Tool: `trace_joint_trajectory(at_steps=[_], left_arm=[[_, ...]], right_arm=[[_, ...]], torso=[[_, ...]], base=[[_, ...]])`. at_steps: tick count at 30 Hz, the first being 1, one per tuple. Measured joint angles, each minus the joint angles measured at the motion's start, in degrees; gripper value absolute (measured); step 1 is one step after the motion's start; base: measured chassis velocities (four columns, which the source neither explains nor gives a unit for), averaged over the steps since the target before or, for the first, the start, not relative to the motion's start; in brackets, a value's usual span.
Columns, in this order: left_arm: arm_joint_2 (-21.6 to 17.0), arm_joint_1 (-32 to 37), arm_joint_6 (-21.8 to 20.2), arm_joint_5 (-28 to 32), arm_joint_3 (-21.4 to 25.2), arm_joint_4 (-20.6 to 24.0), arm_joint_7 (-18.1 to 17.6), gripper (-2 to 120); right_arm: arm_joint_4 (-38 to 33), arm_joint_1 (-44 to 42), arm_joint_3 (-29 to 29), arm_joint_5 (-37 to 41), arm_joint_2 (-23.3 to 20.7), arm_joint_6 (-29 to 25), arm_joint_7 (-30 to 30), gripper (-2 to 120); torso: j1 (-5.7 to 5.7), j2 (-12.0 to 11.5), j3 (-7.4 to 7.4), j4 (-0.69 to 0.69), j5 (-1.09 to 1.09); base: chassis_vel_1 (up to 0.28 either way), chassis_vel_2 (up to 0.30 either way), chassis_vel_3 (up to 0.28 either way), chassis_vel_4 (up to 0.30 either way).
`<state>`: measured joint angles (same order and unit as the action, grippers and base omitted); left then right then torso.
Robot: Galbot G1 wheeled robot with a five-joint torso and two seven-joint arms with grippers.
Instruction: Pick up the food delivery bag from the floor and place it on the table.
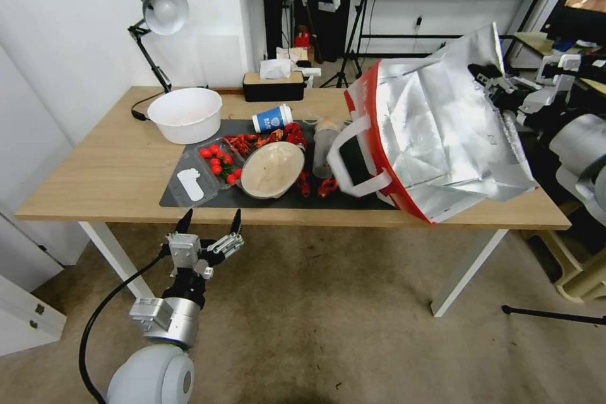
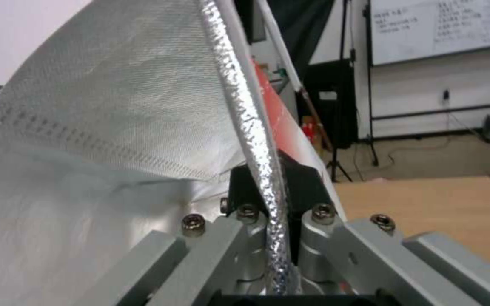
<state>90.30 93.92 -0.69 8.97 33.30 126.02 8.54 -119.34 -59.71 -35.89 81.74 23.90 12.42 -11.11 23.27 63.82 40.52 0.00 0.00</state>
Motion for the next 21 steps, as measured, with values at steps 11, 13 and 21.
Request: trace_joint_trajectory(at_steps=[11, 13, 21], left_arm=[[0.29, 0.07, 0.17, -0.38, -0.27, -0.31, 0.12, 100], [0.30, 0.01, 0.18, -0.39, -0.26, -0.44, 0.13, 100], [0.31, -0.13, 0.20, -0.40, -0.28, -0.71, 0.13, 100]], right_arm=[[2.41, -0.87, 0.34, -1.78, 4.37, 0.63, -2.37, 0], [2.71, -0.95, 0.34, -2.03, 4.60, 0.63, -2.12, 0], [2.96, -1.24, 0.34, -2.77, 5.22, 0.63, -1.82, 0]], torso=[[-0.01, -0.02, -0.01, 0.00, 0.00], [-0.01, -0.02, -0.01, 0.00, 0.00], [-0.01, -0.02, -0.01, 0.00, 0.00]], base=[[0.000, 0.000, 0.000, 0.000], [0.000, 0.000, 0.000, 0.000], [0.000, 0.000, 0.000, 0.000]])
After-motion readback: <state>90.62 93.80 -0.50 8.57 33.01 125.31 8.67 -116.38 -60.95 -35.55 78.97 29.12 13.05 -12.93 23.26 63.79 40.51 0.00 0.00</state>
